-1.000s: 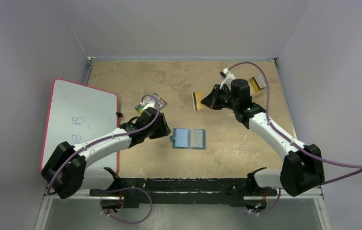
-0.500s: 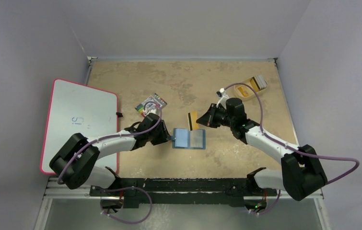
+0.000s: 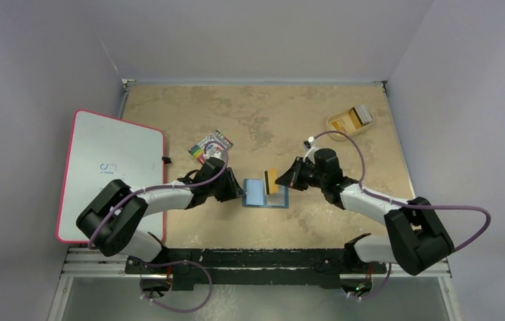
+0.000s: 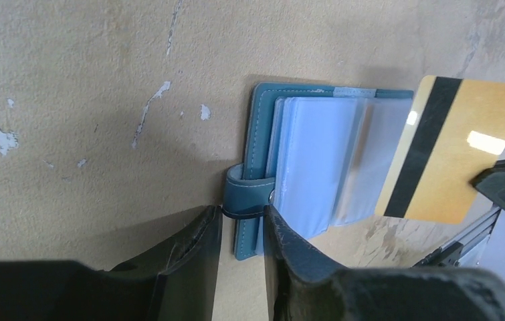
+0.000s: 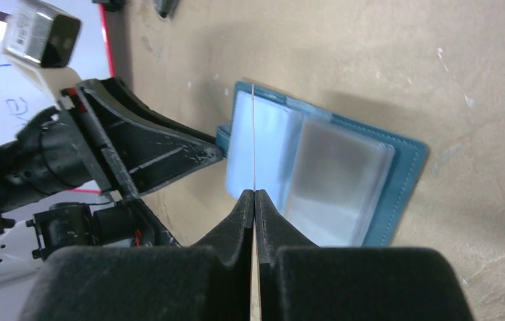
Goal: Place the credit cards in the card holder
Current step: Insert the credit card into the card holder.
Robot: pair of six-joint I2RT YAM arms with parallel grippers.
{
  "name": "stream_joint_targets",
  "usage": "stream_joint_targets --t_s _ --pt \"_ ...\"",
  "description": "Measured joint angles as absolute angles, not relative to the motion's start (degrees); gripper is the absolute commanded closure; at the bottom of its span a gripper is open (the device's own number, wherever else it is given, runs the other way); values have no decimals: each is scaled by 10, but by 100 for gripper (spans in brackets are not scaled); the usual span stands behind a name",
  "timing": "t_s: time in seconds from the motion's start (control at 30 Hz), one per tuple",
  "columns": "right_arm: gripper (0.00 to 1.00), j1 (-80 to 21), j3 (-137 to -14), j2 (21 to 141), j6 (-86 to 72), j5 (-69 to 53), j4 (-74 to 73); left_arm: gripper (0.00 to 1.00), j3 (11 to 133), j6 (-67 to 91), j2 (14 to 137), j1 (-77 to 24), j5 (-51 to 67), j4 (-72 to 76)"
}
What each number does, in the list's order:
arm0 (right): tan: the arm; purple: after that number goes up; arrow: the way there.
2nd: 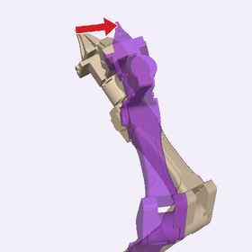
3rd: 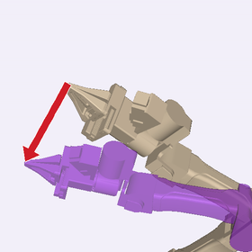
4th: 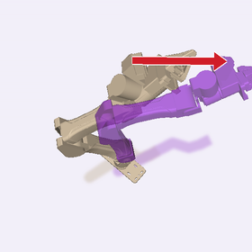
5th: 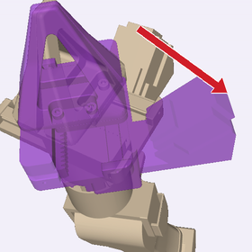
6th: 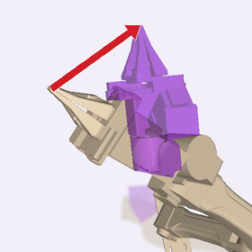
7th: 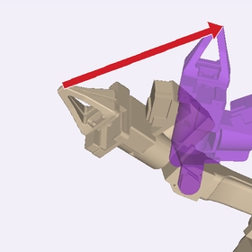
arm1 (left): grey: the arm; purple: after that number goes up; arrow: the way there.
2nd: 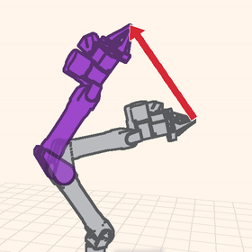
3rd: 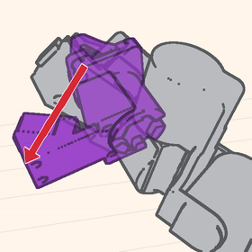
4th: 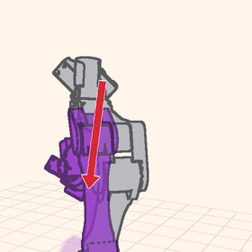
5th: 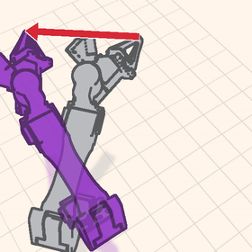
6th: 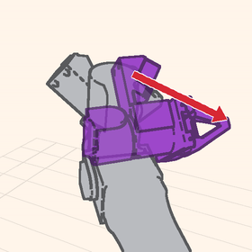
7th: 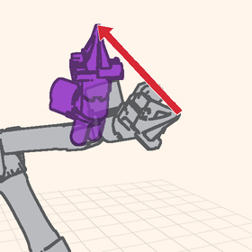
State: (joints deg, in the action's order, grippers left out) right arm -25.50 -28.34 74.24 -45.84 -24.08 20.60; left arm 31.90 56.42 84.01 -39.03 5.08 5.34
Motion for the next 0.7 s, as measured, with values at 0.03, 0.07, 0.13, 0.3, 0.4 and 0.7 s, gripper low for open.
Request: stream_joint_targets --t_s 0.03,0.07,0.13,0.3,0.4,0.7 --pt "100 -255 -278 745 -461 -241 208 74 319 564 840 -390 51 52" --pt "100 -255 -274 748 -462 -240 209 75 319 565 840 -390 51 51" --pt "100 -255 -265 751 -465 -240 209 76 317 565 840 -390 49 51" --pt "100 -255 -249 758 -470 -240 209 79 316 566 840 -390 48 51" --pt "100 -255 -244 762 -472 -240 210 79 316 568 840 -390 47 51" --pt "100 -255 -231 790 -481 -250 243 81 312 579 839 -391 47 51"
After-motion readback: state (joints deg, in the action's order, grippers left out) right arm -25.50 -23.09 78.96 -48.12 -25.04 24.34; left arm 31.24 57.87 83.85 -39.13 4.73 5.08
